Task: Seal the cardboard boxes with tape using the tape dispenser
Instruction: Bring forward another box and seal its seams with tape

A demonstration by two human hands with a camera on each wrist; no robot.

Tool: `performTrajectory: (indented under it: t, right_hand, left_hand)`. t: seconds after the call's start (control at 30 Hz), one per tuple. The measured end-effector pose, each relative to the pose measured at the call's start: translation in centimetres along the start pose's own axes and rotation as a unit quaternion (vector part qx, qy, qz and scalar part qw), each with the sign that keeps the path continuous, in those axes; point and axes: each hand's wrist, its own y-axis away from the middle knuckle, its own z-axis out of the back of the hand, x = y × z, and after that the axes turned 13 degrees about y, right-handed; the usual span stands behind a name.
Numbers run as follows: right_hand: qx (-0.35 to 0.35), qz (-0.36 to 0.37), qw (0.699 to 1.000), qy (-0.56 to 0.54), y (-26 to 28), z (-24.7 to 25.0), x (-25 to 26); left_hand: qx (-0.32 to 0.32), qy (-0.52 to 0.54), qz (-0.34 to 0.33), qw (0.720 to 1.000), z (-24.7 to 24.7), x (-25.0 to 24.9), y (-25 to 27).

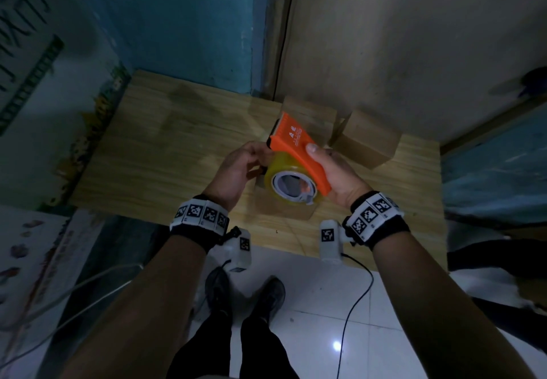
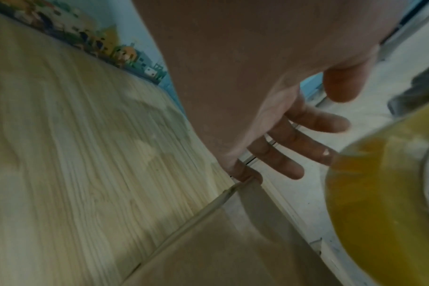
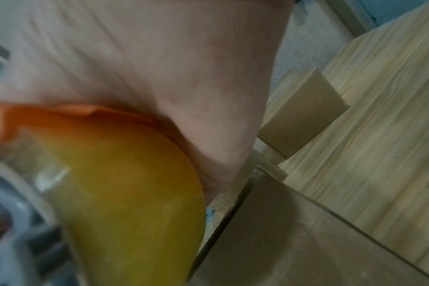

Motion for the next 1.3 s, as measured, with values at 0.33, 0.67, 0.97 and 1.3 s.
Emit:
performTrajectory:
  t: [0.33, 0.67, 0.97, 1.3]
  right_hand:
    - [0.005, 0.004, 1.0, -0.027, 0.3, 0.2, 0.0]
    - [0.039, 0.011, 0.999, -0.004, 1.1, 0.2, 0.6]
    - [-0.002, 0.007, 0.999, -0.041, 1.4, 1.5, 0.5]
    - [-0.044, -0.028, 0.997, 0.063, 3.5, 5.3, 2.6]
  left_hand:
    - [0.091, -0.008, -0.04, 0.995, 0.8, -0.3, 0.6]
    - [0.078, 0.011, -0.06, 0.995, 1.3, -0.6, 1.4]
    - [0.085, 0.012, -0.045, 0.995, 1.8, -0.8, 1.9]
    - [0.116, 0.104, -0.006, 0.988, 2.6, -3.4, 1.8]
